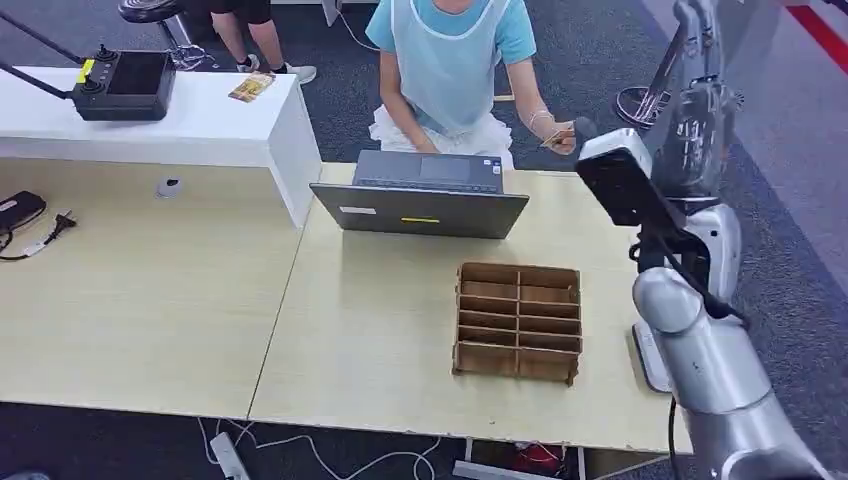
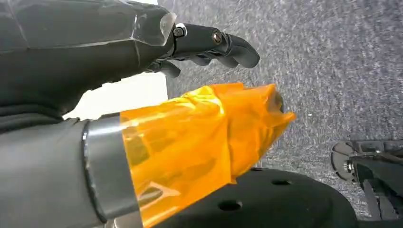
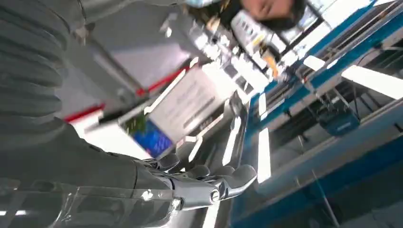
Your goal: Pass the card to the sensor for recognition and then transmit it.
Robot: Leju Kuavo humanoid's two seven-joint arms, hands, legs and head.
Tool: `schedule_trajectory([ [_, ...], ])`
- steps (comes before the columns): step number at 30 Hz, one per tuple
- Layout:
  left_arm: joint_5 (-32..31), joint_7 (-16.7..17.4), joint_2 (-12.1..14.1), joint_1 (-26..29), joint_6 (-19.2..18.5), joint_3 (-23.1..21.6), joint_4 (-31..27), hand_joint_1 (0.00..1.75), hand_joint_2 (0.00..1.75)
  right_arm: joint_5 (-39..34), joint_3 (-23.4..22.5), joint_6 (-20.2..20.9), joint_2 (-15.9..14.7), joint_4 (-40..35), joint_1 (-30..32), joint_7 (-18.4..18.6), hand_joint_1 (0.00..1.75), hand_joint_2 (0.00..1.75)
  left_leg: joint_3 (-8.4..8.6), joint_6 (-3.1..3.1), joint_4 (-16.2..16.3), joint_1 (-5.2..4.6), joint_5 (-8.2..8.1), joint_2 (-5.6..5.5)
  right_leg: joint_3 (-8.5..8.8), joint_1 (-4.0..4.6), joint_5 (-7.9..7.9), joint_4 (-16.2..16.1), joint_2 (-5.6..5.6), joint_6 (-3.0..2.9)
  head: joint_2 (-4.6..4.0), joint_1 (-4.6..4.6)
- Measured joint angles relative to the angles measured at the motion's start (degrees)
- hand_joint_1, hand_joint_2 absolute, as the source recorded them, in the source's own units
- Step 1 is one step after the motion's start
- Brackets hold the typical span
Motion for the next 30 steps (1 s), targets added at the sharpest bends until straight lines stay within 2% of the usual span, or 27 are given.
schedule_trajectory([
  [3, -0.9, 0.1, 0.0, -0.2, -0.7, -1.1, 0.0, 0.0, 0.0, 7.5, 0.4, -0.4, 0.0, 4.8, -5.7, 1.7, 0.0, 1.75, -0.01, 0.01, 0.0, 0.0, 0.07, -0.03, 0.0, 0.0, 0.06, 0.0, -0.02, 0.04, 0.0, 0.0],
  [6, -1.2, 0.3, 0.0, -0.5, -1.0, -1.9, 0.0, 0.0, 0.0, 9.7, 1.0, 0.5, 0.0, 10.0, -10.6, 2.2, 0.0, 1.75, -0.02, -0.01, 0.0, 0.0, 0.11, -0.03, 0.0, 0.0, 0.1, 0.0, -0.03, 0.02, 0.0, -0.02],
  [14, -1.2, 0.8, 0.0, -1.0, -1.7, -2.8, 0.0, 0.0, 0.0, 8.2, 2.4, 7.0, 1.5, 22.4, -20.1, 5.1, 0.0, 1.75, -0.04, 0.01, 0.0, 0.0, 0.16, -0.04, -0.02, 0.0, 0.17, 0.0, -0.05, 0.01, 0.0, -0.02],
  [19, -1.3, 1.1, 0.0, -1.0, -1.9, -3.3, 0.0, 0.0, 0.0, 9.7, 3.5, 7.9, 2.2, 28.1, -23.4, 6.3, 0.0, 1.75, -0.07, 0.01, 0.0, 0.0, 0.16, -0.04, -0.03, 0.0, 0.17, 0.0, -0.04, 0.01, 0.0, 0.0],
  [22, -1.7, 1.2, 0.0, -1.1, -2.0, -3.8, 0.0, 0.0, 0.0, 10.1, 4.0, 8.5, 2.9, 34.4, -26.4, 7.3, 0.0, 1.75, -0.06, 0.02, 0.0, 0.0, 0.18, -0.06, -0.03, 0.01, 0.18, 0.0, -0.07, 0.0, 0.0, 0.0],
  [30, -1.9, 1.7, 0.0, -1.1, -2.1, -4.6, 0.0, 0.0, 0.0, 9.1, 4.2, 8.9, 4.0, 45.8, -29.7, 9.3, 0.0, 1.75, -0.08, 0.04, 0.0, 0.0, 0.22, -0.08, -0.04, 0.0, 0.19, 0.0, -0.1, 0.01, 0.0, 0.0],
])
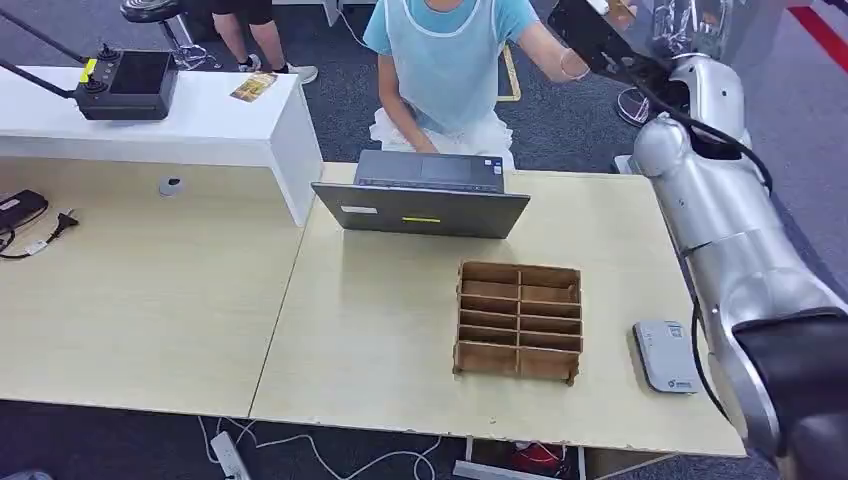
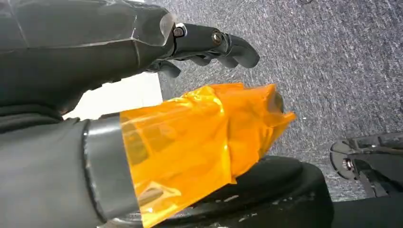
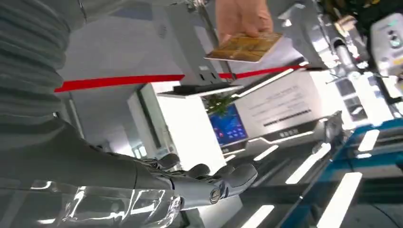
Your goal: Pass the card to the sensor for recognition and then transmit it.
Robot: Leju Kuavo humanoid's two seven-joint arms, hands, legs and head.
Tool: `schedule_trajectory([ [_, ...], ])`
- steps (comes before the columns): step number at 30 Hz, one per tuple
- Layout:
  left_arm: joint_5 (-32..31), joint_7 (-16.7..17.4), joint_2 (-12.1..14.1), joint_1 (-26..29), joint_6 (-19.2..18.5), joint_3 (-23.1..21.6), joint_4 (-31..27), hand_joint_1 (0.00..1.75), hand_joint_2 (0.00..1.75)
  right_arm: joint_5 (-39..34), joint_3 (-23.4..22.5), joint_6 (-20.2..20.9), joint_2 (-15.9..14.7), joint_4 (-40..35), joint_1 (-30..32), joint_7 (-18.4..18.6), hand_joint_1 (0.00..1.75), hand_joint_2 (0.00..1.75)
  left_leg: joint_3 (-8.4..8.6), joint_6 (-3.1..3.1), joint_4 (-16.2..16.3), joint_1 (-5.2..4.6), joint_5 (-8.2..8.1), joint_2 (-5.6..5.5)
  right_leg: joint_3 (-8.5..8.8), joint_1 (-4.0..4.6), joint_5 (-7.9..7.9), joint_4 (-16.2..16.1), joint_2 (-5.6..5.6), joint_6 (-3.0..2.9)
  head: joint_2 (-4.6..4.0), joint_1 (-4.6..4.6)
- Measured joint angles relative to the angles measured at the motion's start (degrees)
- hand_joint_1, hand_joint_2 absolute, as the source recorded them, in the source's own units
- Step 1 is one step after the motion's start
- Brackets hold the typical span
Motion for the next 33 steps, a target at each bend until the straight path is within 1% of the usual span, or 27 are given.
schedule_trajectory([
  [3, 0.0, 0.3, 0.0, 0.0, -0.1, -0.3, 0.0, 0.0, 0.0, 0.0, -0.2, -0.6, 0.0, 3.7, -0.5, 0.8, 0.0, 1.75, 0.0, 0.0, 0.0, 0.0, 0.0, 0.0, 0.0, 0.0, 0.0, 0.0, 0.0, 0.0, 0.0, 0.0],
  [8, 0.2, 0.3, 0.0, 0.0, 0.0, -0.5, 0.0, 0.0, 0.0, 0.9, -0.8, -1.9, 0.0, 7.8, -0.6, 1.1, 0.0, 1.75, 0.01, 0.0, 0.0, 0.0, 0.0, 0.02, -0.02, 0.0, 0.0, 0.0, 0.03, 0.0, 0.0, 0.0],
  [16, 0.1, 0.5, 0.0, 0.1, 0.0, -0.8, 0.0, 0.0, 0.0, 2.9, -1.0, -3.3, -0.4, 11.0, -0.6, 1.1, 0.0, 1.75, 0.01, 0.0, 0.0, 0.0, 0.0, 0.03, -0.03, 0.0, 0.0, 0.0, 0.04, 0.0, 0.0, 0.0],
  [17, 0.2, 0.5, 0.0, 0.2, 0.0, -0.8, 0.0, 0.0, 0.0, 2.9, -1.0, -3.3, -0.4, 11.1, -0.6, 1.1, 1.36, 1.75, 0.01, 0.0, 0.0, 0.0, 0.0, 0.03, -0.03, 0.0, 0.0, 0.0, 0.04, 0.0, 0.0, 0.0],
  [18, 0.3, 0.5, 0.0, 0.2, 0.1, -0.8, 0.0, 0.0, 0.0, 2.9, -1.0, -3.3, -0.5, 11.3, -0.6, 1.1, 1.75, 1.75, 0.01, 0.0, 0.0, 0.0, 0.0, 0.03, -0.03, 0.0, 0.0, 0.0, 0.04, 0.0, 0.0, 0.0],
  [33, 0.4, 0.4, 0.0, 0.2, 0.2, -0.9, 0.0, 0.0, 0.0, 3.1, -1.2, -3.3, -0.5, 11.6, -0.6, 0.8, 1.75, 1.75, 0.01, 0.0, 0.0, 0.0, 0.0, 0.03, -0.03, 0.0, 0.0, 0.0, 0.04, 0.0, 0.0, 0.0],
])
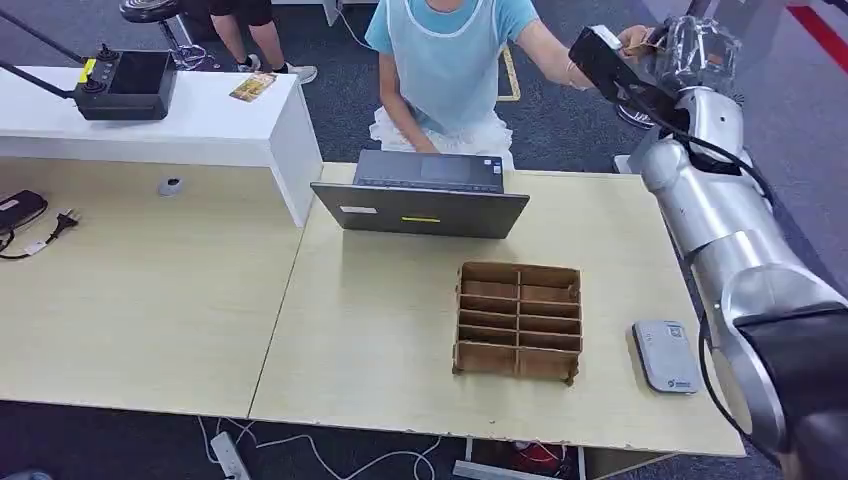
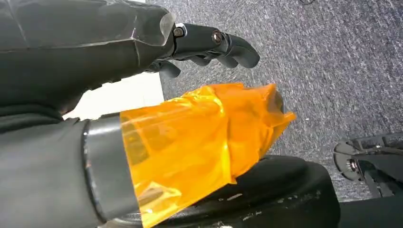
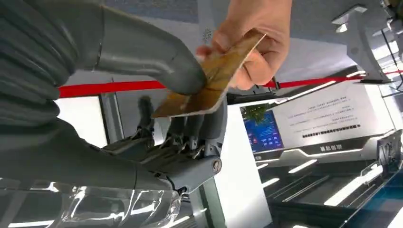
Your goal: Pass the card to the sensor for recognition and then transmit it.
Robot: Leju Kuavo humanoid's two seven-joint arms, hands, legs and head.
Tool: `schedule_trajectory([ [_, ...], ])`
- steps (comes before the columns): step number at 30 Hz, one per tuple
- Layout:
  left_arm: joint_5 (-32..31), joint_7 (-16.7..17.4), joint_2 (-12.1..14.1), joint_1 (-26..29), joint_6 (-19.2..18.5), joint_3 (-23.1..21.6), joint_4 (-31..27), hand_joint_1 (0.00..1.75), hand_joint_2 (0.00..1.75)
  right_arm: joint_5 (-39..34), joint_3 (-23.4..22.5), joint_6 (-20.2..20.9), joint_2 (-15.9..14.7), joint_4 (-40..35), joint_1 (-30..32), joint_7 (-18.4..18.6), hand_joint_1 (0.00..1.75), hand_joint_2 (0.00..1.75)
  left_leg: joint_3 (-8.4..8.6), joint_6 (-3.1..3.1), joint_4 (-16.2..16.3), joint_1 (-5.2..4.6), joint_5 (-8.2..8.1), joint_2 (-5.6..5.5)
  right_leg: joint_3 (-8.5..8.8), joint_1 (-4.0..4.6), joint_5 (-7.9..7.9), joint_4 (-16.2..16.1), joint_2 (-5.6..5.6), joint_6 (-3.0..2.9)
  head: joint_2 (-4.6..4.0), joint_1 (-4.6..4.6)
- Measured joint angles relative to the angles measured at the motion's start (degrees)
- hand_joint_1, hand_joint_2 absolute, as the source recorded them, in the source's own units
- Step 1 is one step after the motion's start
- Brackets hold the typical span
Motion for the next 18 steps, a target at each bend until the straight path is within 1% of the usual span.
schedule_trajectory([
  [12, 0.5, -0.1, 0.0, 0.1, -0.1, 0.0, 0.0, 0.0, 0.0, -0.8, -0.4, -0.2, 0.0, 0.0, 0.0, -0.5, 1.75, 1.75, -0.01, 0.0, 0.0, 0.0, 0.0, 0.0, 0.0, 0.0, 0.0, 0.0, 0.0, 0.0, 0.0, 0.0],
  [18, 0.5, -0.1, 0.0, 0.1, -0.1, 0.0, 0.0, 0.0, 0.0, -3.3, -1.9, -3.0, 0.0, -0.2, 0.1, -2.3, 1.75, 1.75, -0.01, 0.0, 0.0, 0.0, 0.0, -0.01, 0.0, 0.0, 0.0, 0.0, -0.01, 0.0, 0.0, 0.0],
])
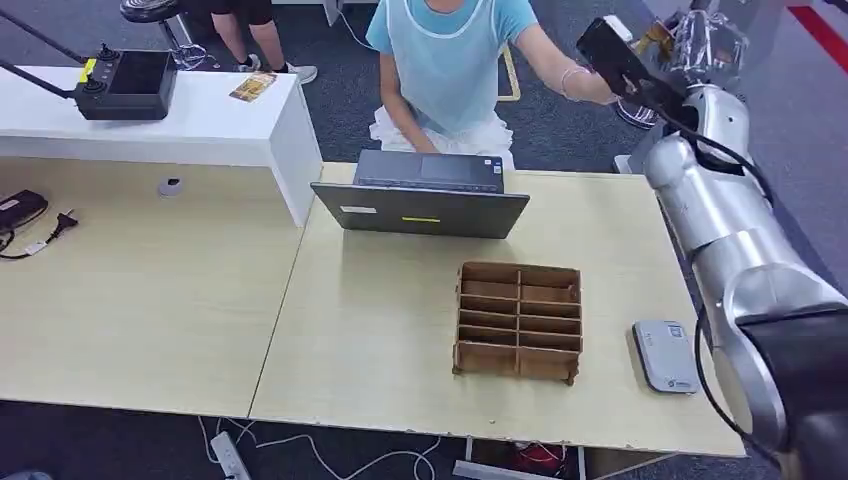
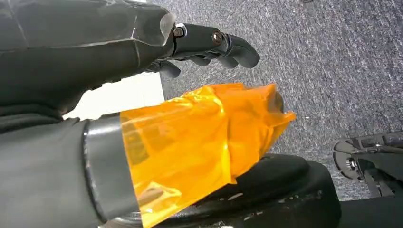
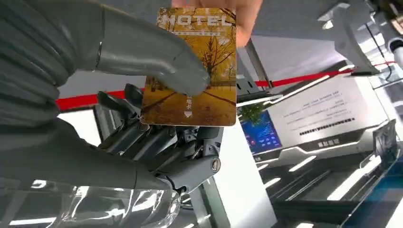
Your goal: Pass the card to the sensor for recognition and then transmit it.
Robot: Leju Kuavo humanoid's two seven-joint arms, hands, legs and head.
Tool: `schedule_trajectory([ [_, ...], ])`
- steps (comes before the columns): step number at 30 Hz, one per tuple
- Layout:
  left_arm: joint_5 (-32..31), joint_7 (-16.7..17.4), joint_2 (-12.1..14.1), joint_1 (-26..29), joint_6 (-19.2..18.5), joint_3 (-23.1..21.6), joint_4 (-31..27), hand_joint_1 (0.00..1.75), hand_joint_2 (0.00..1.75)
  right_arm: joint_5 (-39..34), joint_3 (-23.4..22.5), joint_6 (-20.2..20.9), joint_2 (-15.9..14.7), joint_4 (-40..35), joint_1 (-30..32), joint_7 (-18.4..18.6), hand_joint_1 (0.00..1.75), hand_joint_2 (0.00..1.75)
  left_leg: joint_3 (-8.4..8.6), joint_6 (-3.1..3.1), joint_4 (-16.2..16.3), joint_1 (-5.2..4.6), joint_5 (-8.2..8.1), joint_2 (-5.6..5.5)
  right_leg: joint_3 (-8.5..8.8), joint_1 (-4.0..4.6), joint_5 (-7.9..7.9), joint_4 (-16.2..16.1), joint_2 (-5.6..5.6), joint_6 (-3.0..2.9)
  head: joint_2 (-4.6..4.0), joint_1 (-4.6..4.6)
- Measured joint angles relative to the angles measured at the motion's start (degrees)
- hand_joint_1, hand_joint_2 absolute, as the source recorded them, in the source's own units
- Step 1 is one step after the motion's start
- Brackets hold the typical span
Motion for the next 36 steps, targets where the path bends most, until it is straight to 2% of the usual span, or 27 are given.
schedule_trajectory([
  [4, 0.3, -0.1, 0.0, 0.0, 0.0, 0.0, 0.0, 0.0, 0.0, -2.6, -1.8, -1.1, 0.0, -1.3, 0.5, -1.4, 1.75, 1.75, 0.0, 0.0, 0.0, 0.0, 0.0, 0.01, 0.0, 0.0, 0.0, 0.0, 0.01, 0.0, 0.0, -0.02],
  [11, 0.9, -0.5, 0.0, 0.4, 0.5, 0.0, 0.0, 0.0, 0.0, -9.7, -6.0, -0.2, 0.0, -4.9, 2.3, -4.7, 1.75, 1.75, 0.0, 0.0, 0.0, 0.0, 0.0, 0.01, -0.01, 0.0, 0.0, 0.0, 0.01, 0.0, 0.0, 0.0],
  [15, 1.2, -0.6, 0.0, 0.7, 0.7, 0.0, 0.0, 0.0, 0.0, -15.9, -8.8, 3.2, -0.1, -6.4, 3.2, -6.0, 1.75, 1.75, 0.0, 0.0, 0.0, 0.0, 0.0, 0.01, -0.02, 0.0, 0.0, 0.0, 0.01, 0.0, 0.0, 0.0],
  [19, 1.5, -0.5, 0.0, 0.9, 1.3, 0.0, 0.0, 0.0, 0.0, -28.0, -13.0, 11.8, -0.1, -6.5, 3.5, -7.5, 1.75, 1.75, -0.01, 0.0, 0.0, 0.0, 0.0, 0.0, -0.02, 0.0, 0.0, 0.0, 0.0, 0.0, 0.0, 0.0],
  [23, 1.5, -0.1, 0.0, 0.9, 1.6, 0.0, 0.0, 0.0, 0.0, -35.3, -16.7, 17.8, -0.2, -6.0, 3.6, -8.5, 1.75, 1.75, 0.0, 0.0, 0.0, 0.0, 0.0, 0.01, -0.02, 0.0, 0.0, 0.0, 0.01, 0.0, 0.0, 0.0],
  [31, 2.6, -0.2, 0.0, 0.9, 1.9, 0.1, 0.0, 0.0, 0.0, -44.7, -18.6, 22.8, -3.4, -4.7, 4.4, -10.9, 1.75, 1.75, -0.01, 0.0, 0.0, -0.01, -0.01, -0.01, -0.03, 0.0, 0.0, 0.0, -0.01, 0.0, 0.0, 0.0],
  [36, 3.3, -0.6, 0.0, 0.9, 2.4, 0.3, 0.0, 0.0, 0.0, -52.1, -19.2, 23.9, -6.5, -7.8, 9.7, -11.6, 1.75, 1.75, -0.03, 0.03, 0.0, -0.01, -0.03, -0.03, -0.02, 0.0, 0.0, 0.0, -0.02, 0.0, 0.0, 0.0],
])
